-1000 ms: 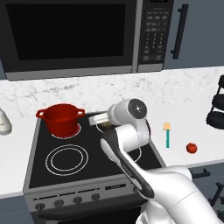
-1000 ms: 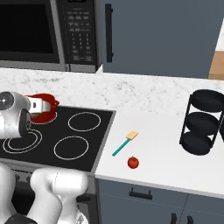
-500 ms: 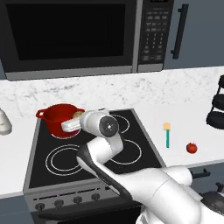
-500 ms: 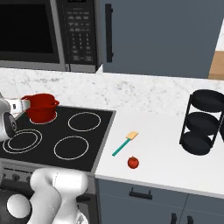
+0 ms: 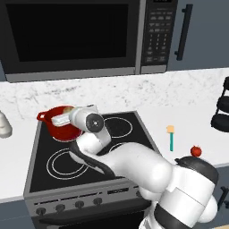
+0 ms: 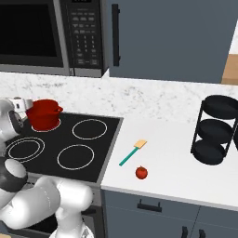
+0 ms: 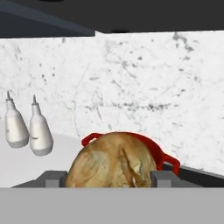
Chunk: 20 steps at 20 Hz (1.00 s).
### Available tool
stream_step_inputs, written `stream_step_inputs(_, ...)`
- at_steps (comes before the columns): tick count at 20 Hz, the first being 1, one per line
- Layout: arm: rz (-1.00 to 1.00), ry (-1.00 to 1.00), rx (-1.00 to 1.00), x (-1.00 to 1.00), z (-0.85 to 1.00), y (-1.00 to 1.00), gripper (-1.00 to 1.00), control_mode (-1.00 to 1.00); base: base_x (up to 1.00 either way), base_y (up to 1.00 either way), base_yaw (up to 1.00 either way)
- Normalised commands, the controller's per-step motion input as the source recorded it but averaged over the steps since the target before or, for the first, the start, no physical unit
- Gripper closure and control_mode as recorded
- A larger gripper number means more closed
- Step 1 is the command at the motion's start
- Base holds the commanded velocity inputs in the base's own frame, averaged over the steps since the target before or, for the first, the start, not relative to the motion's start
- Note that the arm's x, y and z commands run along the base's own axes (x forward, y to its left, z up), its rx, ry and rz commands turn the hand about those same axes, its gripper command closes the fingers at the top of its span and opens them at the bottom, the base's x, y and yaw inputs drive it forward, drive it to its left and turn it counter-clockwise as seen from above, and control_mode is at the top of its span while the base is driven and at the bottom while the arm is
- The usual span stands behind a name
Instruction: Put the tomato and onion in the pot. Retrieve the spatula and lightly stir the vegetables in the pot.
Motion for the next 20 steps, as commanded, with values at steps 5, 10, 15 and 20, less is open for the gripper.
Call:
stream_step_inputs(5,-0.04,0.08,-0.01,0.62,-0.16,0.10,1.00,-1.00,0.00,0.00,0.00)
stream_step_inputs(10,-0.08,0.14,0.00,0.58,-0.35,0.11,1.00,-1.00,0.00,0.00,0.00)
stream_step_inputs(15,-0.08,0.13,0.00,0.46,-0.44,0.20,1.00,-1.00,0.00,0.00,0.00)
stream_step_inputs(20,-0.08,0.09,0.00,0.40,-0.39,0.21,1.00,-1.00,0.00,0.00,0.00)
